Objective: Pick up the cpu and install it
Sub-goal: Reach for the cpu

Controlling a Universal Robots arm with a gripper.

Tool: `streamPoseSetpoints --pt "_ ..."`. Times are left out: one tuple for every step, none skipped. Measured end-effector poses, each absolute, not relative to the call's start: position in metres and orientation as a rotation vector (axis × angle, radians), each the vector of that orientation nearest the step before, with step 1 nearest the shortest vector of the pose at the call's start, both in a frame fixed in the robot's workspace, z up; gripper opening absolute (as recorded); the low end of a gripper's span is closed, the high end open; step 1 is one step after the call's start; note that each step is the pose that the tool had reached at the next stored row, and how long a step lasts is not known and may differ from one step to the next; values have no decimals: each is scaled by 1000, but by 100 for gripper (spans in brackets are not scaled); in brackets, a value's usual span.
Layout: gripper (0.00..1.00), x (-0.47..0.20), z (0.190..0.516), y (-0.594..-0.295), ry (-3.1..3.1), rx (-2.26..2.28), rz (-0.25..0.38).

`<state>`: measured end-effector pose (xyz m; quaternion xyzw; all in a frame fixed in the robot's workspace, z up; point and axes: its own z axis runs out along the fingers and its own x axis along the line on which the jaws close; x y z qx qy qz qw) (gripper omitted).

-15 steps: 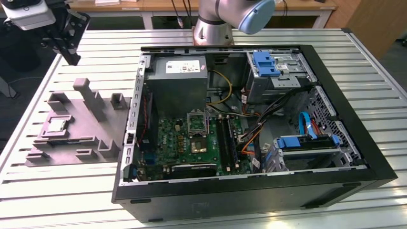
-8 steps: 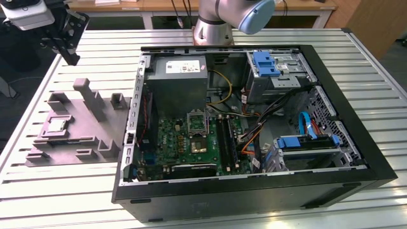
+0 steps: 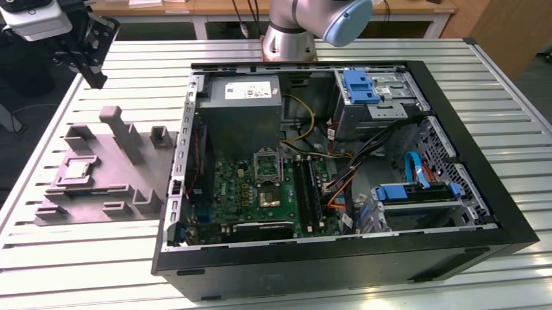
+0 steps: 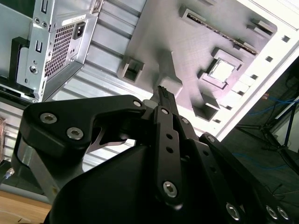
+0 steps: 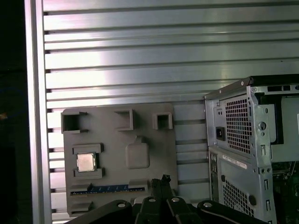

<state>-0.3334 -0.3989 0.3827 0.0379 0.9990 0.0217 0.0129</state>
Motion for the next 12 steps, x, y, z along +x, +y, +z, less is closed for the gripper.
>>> streamPoseSetpoints --pt "11 -334 383 -399 3113 118 68" --pt "11 -334 383 -399 3113 118 68" --pt "11 -334 383 -399 3113 118 68" --pt "11 -334 383 -399 3113 118 68" --pt "11 -334 383 -399 3113 118 68" --pt "11 -335 383 -399 3113 118 68" --pt "11 -335 383 -399 3113 118 68" --pt "11 -335 383 -399 3113 118 68" --pt "11 -335 383 -399 3113 118 68" --pt "11 -335 383 -399 3113 118 68" --pt "11 -335 383 -399 3113 118 68" --pt "11 -336 383 -399 3113 118 68"
